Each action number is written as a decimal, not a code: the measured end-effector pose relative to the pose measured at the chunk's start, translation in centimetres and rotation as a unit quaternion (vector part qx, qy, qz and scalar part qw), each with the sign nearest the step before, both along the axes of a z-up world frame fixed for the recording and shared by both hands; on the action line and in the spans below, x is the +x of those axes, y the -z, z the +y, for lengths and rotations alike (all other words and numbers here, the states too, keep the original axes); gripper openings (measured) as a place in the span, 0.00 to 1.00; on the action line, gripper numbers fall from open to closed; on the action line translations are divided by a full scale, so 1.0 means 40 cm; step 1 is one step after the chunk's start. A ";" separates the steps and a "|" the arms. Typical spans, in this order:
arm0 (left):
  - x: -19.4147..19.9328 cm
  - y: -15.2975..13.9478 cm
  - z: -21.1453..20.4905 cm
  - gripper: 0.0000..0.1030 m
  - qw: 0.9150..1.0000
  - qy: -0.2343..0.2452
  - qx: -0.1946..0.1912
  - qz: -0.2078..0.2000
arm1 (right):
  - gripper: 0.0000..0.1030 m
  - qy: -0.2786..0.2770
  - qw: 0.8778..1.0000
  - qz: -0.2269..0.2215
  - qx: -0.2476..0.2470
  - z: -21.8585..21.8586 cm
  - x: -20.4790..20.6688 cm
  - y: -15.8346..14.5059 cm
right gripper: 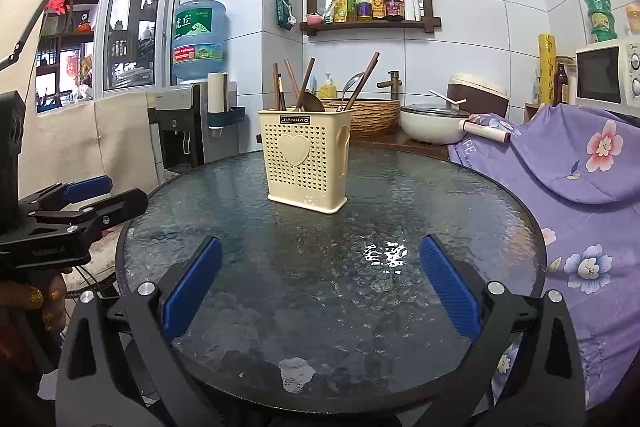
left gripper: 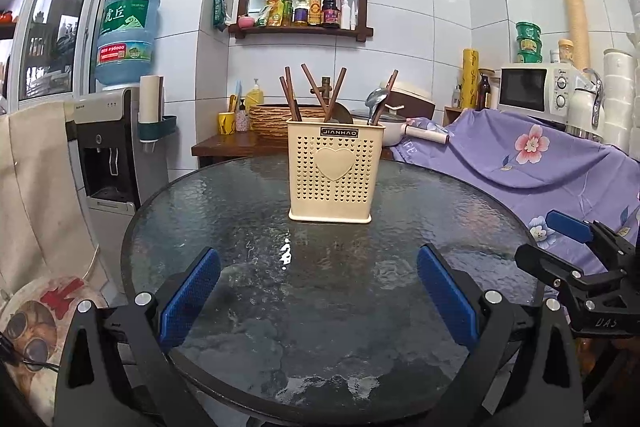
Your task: Organize utensils
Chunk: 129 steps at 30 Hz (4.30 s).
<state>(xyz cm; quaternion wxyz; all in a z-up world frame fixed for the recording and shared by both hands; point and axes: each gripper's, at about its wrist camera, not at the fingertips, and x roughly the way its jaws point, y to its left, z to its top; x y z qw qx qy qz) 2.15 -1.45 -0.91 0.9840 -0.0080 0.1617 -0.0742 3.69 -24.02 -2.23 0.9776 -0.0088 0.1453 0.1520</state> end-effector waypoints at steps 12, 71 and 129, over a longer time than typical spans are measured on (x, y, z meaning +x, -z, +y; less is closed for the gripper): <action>0.005 0.002 0.019 0.94 1.000 -0.001 -0.011 0.004 | 0.94 0.001 1.000 0.004 0.000 0.009 0.001 0.000; 0.022 0.020 0.014 0.94 0.999 -0.016 0.004 0.036 | 0.94 0.006 1.000 0.023 -0.003 0.026 0.017 0.017; 0.027 0.025 0.012 0.94 0.999 -0.019 0.007 0.043 | 0.94 0.002 1.000 0.031 -0.006 0.035 0.026 0.018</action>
